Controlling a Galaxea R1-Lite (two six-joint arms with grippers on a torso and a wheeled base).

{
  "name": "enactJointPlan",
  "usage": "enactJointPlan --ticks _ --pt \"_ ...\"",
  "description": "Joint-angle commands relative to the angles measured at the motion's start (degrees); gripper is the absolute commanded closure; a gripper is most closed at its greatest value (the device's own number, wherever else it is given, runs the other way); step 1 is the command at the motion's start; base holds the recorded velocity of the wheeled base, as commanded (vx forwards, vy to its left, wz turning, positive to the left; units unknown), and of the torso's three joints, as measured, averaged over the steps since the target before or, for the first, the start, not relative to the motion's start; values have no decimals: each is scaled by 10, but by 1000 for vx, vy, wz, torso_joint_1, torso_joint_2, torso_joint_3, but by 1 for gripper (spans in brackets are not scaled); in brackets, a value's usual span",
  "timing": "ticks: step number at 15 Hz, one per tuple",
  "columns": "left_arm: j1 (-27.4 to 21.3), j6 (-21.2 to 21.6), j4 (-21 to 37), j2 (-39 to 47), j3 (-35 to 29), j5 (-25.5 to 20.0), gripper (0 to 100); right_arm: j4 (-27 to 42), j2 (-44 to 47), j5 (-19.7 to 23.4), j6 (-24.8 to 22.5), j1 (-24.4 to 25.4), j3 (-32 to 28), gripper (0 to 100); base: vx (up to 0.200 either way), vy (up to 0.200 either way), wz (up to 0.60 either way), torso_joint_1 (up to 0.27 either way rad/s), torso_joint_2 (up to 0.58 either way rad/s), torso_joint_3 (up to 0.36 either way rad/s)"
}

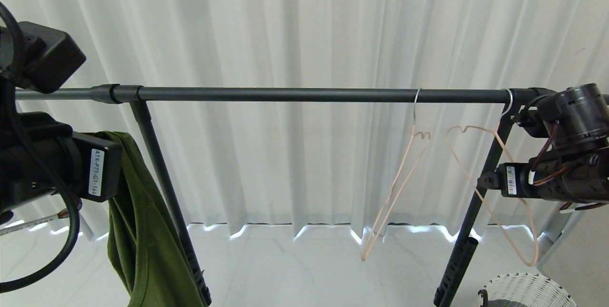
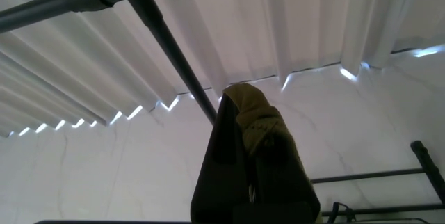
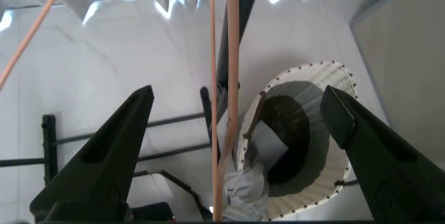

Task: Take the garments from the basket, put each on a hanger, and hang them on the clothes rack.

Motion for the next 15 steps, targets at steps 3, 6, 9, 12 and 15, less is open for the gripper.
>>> enactJointPlan --ticks 3,6,9,12,15 --pt "-3 2 0 -3 4 0 100 1 5 3 0 2 3 0 0 0 0 0 0 0" --pt "-3 2 0 -3 4 0 100 1 5 31 7 5 3 0 0 0 0 0 0 0" --pt "-4 3 0 -3 4 0 100 1 13 33 15 5 3 100 0 0 0 0 0 0" --pt "-4 2 0 -2 4 0 100 3 17 40 20 5 3 100 0 0 0 0 0 0" --pt "-3 2 0 -2 4 0 100 5 14 41 21 5 3 100 0 0 0 0 0 0"
